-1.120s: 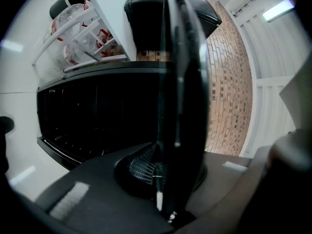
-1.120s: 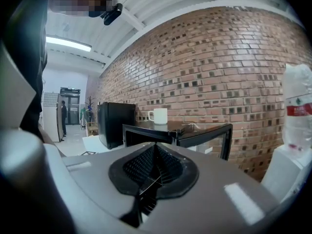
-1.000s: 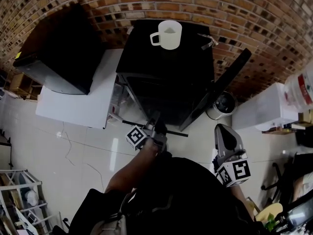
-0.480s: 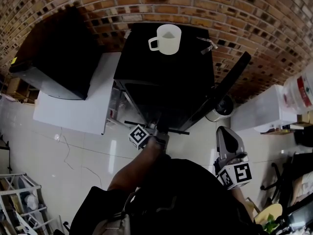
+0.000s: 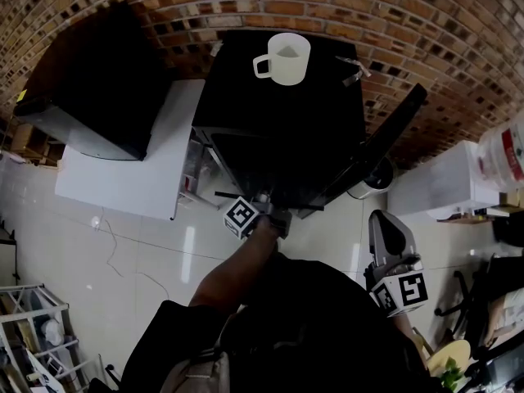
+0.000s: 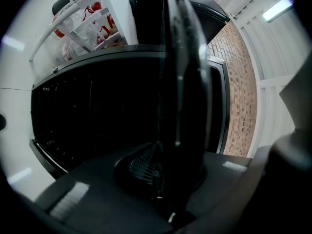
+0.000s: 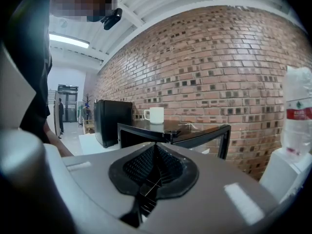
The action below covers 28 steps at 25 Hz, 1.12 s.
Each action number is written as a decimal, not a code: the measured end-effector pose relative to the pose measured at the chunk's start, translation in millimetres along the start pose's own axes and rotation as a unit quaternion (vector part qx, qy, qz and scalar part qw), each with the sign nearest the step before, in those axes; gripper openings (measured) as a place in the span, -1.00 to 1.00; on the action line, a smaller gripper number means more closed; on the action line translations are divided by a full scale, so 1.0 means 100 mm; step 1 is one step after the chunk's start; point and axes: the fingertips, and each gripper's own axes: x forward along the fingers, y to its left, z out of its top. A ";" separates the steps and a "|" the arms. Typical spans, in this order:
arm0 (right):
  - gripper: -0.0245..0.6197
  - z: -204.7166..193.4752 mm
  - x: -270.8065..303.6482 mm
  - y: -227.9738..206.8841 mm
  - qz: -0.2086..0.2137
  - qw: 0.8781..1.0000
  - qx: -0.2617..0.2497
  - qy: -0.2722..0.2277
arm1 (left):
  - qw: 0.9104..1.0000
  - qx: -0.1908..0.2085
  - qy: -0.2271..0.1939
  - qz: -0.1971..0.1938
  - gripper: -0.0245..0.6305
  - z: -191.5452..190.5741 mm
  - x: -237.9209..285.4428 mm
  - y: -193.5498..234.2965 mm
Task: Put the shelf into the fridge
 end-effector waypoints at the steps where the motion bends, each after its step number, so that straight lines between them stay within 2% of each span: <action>1: -0.90 0.00 0.00 -0.01 -0.002 1.000 -0.001 0.000 | 1.000 -0.001 -0.001 -0.001 -0.91 0.00 0.02 0.00; 15: -0.90 0.11 -0.09 -0.07 -0.022 1.000 -0.012 -0.011 | 1.000 -0.001 0.002 -0.021 -0.90 0.09 0.31 0.06; 28: -0.90 0.12 -0.25 -0.21 -0.083 0.996 -0.012 -0.013 | 1.000 0.002 0.004 -0.031 -0.90 0.18 0.67 0.06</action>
